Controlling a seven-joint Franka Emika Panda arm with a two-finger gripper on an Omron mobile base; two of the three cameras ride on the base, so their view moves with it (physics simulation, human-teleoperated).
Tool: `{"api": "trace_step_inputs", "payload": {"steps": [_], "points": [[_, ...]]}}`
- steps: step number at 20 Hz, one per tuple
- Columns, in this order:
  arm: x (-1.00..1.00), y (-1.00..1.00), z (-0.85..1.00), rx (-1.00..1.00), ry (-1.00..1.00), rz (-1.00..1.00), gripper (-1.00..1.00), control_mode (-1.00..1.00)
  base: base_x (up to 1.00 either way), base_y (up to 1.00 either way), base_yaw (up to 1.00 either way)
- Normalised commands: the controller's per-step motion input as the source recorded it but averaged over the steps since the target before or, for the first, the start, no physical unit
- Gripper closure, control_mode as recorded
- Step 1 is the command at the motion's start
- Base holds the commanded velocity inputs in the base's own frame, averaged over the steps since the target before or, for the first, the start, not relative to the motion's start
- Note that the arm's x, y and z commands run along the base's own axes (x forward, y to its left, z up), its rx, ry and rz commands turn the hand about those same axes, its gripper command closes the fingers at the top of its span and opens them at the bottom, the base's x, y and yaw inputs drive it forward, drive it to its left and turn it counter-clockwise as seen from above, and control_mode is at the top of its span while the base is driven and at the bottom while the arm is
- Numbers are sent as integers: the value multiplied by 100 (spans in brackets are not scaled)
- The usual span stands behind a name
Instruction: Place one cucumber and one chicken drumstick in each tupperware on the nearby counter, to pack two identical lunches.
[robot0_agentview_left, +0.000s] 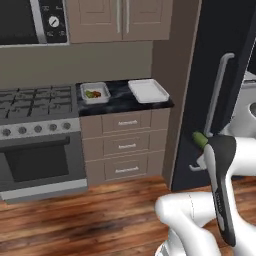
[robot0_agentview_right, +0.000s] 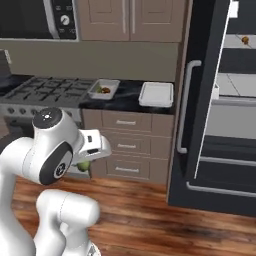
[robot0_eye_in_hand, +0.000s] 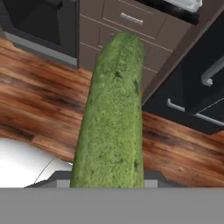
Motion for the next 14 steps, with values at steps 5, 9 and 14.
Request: {"api": "trace_step_inputs", "payload": {"steps": [5, 9, 14], "points": [[0, 0, 0, 0, 0, 0, 100, 100, 95, 40, -14], [0, 0, 0, 0, 0, 0, 100, 100, 100, 6, -18], [0, 0, 0, 0, 0, 0, 100, 100, 96, 13, -16]]}}
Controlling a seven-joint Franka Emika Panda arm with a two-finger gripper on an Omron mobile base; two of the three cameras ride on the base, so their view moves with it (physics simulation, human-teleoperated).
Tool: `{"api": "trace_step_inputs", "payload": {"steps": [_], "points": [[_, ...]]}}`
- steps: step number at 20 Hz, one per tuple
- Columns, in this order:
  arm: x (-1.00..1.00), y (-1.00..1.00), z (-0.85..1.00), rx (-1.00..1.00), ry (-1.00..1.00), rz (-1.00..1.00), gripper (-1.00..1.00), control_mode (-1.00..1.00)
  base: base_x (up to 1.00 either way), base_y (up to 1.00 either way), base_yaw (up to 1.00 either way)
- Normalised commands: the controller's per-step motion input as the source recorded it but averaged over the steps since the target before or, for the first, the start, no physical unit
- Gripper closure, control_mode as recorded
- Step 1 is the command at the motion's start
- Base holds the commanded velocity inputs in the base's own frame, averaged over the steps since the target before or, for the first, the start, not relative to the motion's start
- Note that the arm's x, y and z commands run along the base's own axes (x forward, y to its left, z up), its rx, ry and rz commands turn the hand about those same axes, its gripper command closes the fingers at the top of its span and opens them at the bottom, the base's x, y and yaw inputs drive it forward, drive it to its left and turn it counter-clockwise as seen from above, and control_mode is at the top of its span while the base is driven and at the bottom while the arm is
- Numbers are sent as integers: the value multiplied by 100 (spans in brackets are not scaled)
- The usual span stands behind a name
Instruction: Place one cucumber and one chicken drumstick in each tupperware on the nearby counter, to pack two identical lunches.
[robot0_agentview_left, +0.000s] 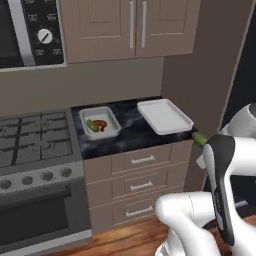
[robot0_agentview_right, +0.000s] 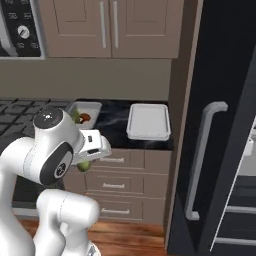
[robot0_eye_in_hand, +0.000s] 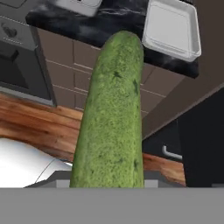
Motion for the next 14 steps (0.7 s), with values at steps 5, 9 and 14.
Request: {"api": "trace_step_inputs", "payload": {"steps": [5, 9, 14], "points": [[0, 0, 0, 0, 0, 0, 100, 100, 88, 25, -16], [0, 0, 0, 0, 0, 0, 100, 100, 80, 17, -14], [0, 0, 0, 0, 0, 0, 100, 100, 69, 14, -11]]}}
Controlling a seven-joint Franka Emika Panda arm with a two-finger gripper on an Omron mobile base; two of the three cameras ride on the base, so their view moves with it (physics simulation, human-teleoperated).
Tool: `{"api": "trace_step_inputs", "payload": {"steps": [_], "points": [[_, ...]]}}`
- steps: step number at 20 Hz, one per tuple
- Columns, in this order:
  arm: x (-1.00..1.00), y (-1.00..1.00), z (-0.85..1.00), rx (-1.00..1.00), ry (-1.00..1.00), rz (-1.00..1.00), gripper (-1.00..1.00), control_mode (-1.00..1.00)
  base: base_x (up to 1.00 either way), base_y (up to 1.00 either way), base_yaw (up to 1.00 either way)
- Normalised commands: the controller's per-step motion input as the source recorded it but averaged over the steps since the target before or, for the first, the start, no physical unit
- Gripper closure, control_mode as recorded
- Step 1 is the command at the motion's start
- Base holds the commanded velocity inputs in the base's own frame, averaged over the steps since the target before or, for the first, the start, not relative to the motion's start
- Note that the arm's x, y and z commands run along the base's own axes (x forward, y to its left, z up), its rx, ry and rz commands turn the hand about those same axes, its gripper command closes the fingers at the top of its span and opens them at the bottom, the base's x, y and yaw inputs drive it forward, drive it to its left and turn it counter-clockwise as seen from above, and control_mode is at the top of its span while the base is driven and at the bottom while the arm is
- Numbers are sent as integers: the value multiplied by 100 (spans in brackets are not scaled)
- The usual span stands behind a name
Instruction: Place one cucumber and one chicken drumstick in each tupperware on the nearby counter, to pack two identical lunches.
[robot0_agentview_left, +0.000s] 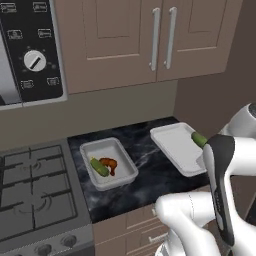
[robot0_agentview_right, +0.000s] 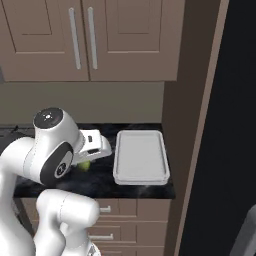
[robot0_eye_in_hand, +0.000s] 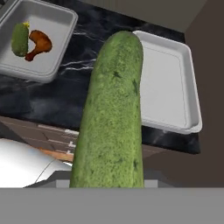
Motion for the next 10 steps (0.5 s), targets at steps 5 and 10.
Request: {"api": "trace_step_inputs", "payload": {"steps": [5, 10], "points": [[46, 2, -45, -4, 0, -4, 100, -100, 10, 2, -1], [65, -3, -49, 0, 1, -3, 100, -100, 0, 0, 0]]}}
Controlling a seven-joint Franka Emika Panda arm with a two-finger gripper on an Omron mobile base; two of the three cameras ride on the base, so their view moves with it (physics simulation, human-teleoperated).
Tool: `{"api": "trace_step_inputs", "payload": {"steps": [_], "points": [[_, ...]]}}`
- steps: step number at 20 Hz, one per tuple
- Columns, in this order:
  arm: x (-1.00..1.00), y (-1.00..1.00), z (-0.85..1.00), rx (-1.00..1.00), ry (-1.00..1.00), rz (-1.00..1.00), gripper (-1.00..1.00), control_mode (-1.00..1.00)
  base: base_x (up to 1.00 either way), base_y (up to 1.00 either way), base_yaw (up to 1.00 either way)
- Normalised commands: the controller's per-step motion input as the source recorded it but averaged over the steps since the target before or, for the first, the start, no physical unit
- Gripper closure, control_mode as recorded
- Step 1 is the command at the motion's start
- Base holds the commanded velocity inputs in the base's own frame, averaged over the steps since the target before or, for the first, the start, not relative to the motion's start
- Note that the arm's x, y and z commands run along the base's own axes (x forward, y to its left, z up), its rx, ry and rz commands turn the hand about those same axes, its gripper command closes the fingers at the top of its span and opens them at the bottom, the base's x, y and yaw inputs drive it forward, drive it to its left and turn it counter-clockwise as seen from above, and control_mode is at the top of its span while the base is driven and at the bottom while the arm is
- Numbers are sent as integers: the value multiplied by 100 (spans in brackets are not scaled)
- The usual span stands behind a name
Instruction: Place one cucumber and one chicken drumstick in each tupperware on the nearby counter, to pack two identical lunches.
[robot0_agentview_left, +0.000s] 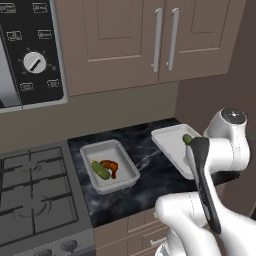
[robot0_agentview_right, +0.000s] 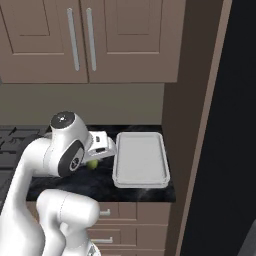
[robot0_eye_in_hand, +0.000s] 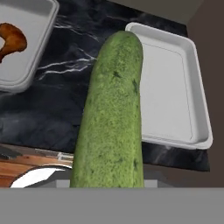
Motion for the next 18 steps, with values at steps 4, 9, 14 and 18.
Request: {"api": "trace_step_inputs", "payload": {"steps": [4, 9, 14, 18], "points": [[65, -20, -34, 0, 4, 0, 100, -100, 0, 0, 0], [54, -28, -25, 0, 4, 0, 100, -100, 0, 0, 0], [58, -20, -22, 0, 5, 0, 100, -100, 0, 0, 0], [56, -19, -20, 0, 5, 0, 100, -100, 0, 0, 0]]}}
